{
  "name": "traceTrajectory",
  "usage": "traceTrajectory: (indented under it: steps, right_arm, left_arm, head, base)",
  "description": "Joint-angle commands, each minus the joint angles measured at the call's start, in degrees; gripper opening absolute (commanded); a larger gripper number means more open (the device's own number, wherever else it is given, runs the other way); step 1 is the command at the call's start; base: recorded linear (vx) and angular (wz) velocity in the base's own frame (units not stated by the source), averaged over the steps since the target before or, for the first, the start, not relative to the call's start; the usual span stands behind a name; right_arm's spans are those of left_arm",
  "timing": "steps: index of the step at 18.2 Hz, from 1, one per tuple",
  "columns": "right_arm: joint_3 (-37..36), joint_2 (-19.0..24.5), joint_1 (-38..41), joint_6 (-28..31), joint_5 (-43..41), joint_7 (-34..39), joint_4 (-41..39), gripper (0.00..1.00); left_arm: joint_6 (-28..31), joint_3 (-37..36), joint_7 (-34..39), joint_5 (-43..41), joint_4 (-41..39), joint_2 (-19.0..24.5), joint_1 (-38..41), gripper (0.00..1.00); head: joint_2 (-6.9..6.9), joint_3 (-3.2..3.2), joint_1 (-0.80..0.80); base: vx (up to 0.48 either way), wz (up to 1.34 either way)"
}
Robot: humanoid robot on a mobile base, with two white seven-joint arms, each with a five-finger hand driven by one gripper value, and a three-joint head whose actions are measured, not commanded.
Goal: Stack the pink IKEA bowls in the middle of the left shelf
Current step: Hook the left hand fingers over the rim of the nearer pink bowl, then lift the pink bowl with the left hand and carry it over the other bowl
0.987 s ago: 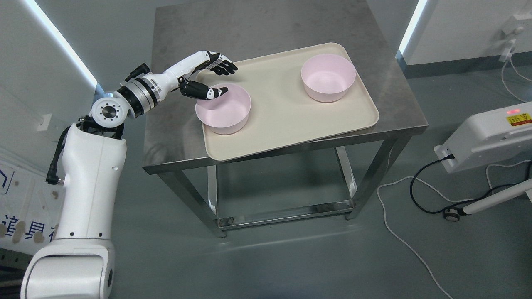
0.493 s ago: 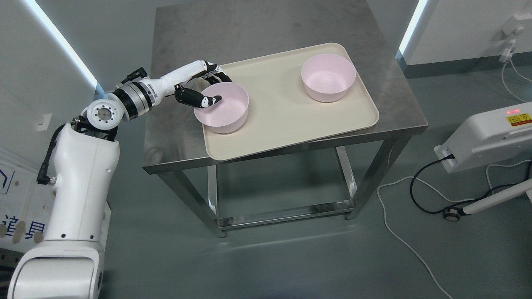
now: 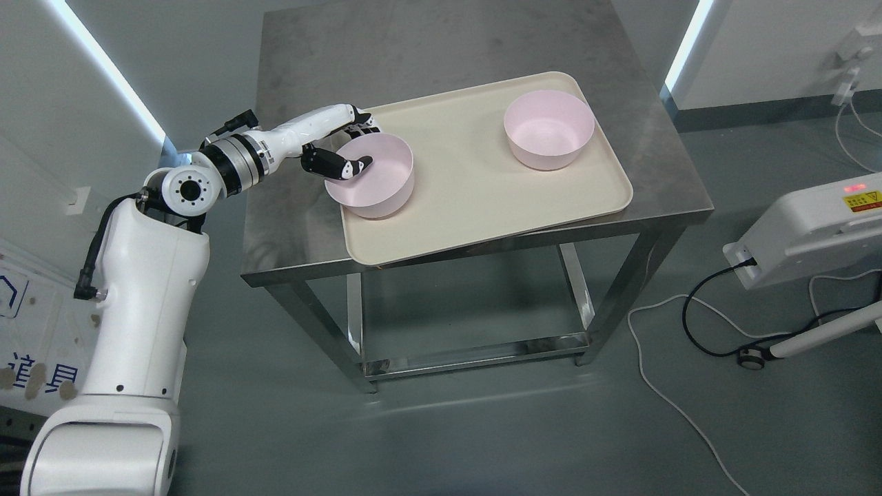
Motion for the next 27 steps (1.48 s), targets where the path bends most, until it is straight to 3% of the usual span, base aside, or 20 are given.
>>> traceTrajectory:
  steps: [1,11,18,21,23,27]
  right_arm:
    - [0.00,-1.00,0.00,0.04,0.00,-0.01,0.00,1.00]
    - [0.00,-1.00,0.00,0.04,0.00,-0.01,0.00,1.00]
    - [0.00,-1.00,0.00,0.04,0.00,-0.01,0.00,1.00]
    - [0.00,-1.00,0.00,0.04,0.00,-0.01,0.00,1.00]
    - [0.00,-1.00,0.00,0.04,0.00,-0.01,0.00,1.00]
    - [0.00,-1.00,0.00,0.04,0.00,-0.01,0.00,1.00]
  left_arm:
    - [-3.18,0.63,0.07,-1.37,-0.01,-2.44,0.21,0.04]
    - [-3.80,6.95,-0.90,-0.67,-2.11,-6.56,-4.26,0.00]
    - [-3.36,4.33,-4.06,-0.76,-4.75,-15.24,-8.74,0.00]
    - [-2.58,-5.57,-2.75,-0.58,-4.67,-15.24,-12.52,0.00]
    - [-0.03,-14.62,1.97,0.55,-4.23,-15.24,-15.85,0.00]
    - [8.13,-36.59,14.62,11.34,-2.65,-15.24,-23.67,0.01]
  head:
    - [0.00,0.00,0.00]
    - [0.00,0.00,0.00]
    - [0.00,0.00,0.00]
    - [0.00,0.00,0.00]
    - [0.00,0.00,0.00]
    - [0.00,0.00,0.00]
  base:
    - [-0.002,0.03]
    - [0.000,0.00]
    - [0.000,0.00]
    - [0.000,0.00]
    - [0.000,0.00]
    - [0.000,0.00]
